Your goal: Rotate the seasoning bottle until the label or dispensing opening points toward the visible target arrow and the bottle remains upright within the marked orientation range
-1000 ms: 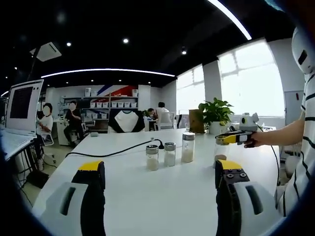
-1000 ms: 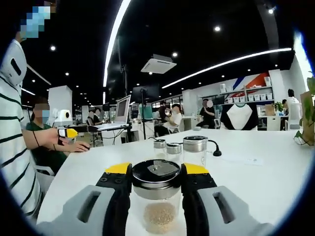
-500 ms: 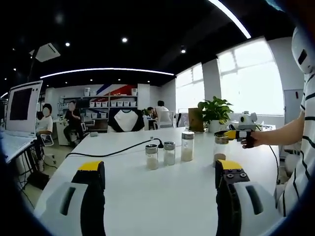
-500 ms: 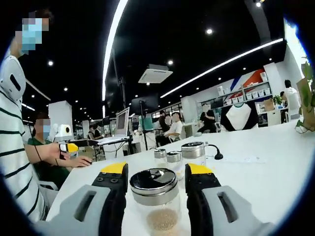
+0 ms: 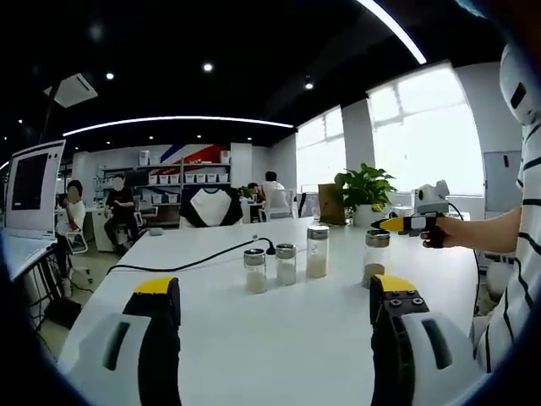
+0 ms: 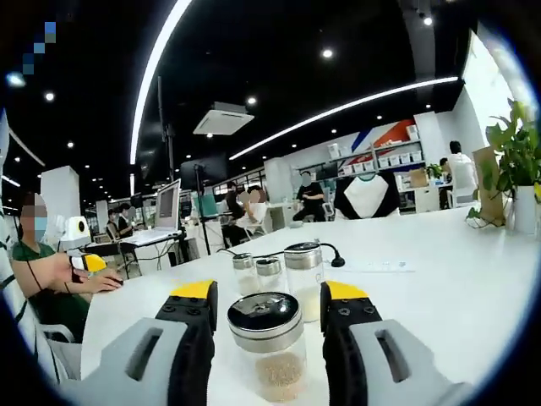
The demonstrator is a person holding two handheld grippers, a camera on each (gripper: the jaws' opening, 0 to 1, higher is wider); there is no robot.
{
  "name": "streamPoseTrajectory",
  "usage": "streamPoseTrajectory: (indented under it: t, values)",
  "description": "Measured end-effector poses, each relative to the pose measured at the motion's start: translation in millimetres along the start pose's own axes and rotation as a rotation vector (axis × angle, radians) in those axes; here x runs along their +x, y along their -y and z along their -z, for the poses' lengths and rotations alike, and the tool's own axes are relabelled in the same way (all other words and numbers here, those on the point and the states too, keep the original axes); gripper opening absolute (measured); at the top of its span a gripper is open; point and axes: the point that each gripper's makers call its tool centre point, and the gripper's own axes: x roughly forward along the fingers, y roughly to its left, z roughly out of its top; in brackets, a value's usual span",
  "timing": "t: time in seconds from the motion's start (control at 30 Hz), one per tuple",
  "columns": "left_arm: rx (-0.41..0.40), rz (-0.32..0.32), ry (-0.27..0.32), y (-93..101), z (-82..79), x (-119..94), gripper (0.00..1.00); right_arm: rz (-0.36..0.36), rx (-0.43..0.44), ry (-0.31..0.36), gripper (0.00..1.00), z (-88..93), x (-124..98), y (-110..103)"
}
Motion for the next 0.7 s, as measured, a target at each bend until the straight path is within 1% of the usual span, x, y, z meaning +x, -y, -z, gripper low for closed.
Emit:
streamPoseTrajectory:
  t: [0.07, 0.17, 0.27, 0.4, 0.47, 0.5, 0.6, 0.7]
  values:
    - [0.006, -0.003, -0.005, -1.7, 0.2, -1, 0.98, 0.025, 0.004, 0.003, 0.44, 1.5, -3, 1]
    - [0.000, -0.013, 0.002, -6.0, -2.0, -2, 0.98, 0.036, -0.007, 0.005, 0.44, 2.1, -5, -3]
    - [-0.004, -0.015, 0.010, -8.1, -2.9, -3, 0.98, 0.065, -0.043, -0.009, 0.44, 3.3, -6, -3]
    - [-0.009, -0.013, -0.004, -10.0, 1.7, -2, 0.98, 0.092, -0.093, -0.019, 0.44, 4.3, -4, -7]
    - [-0.010, -0.012, -0.004, -10.3, 2.9, -2, 0.98, 0.094, -0.111, -0.029, 0.44, 7.2, -1, -10]
    - [-0.011, -0.010, -0.004, -10.1, 3.4, -2, 0.98, 0.082, -0.116, -0.040, 0.44, 10.2, 1, -12]
    - [-0.011, -0.006, -0.007, -8.2, 3.8, -1, 0.98, 0.081, -0.118, -0.056, 0.44, 15.1, 4, -14]
    - [-0.003, 0.002, -0.010, -5.0, 3.9, -1, 0.98, 0.088, -0.130, -0.055, 0.45, 15.1, 5, -10]
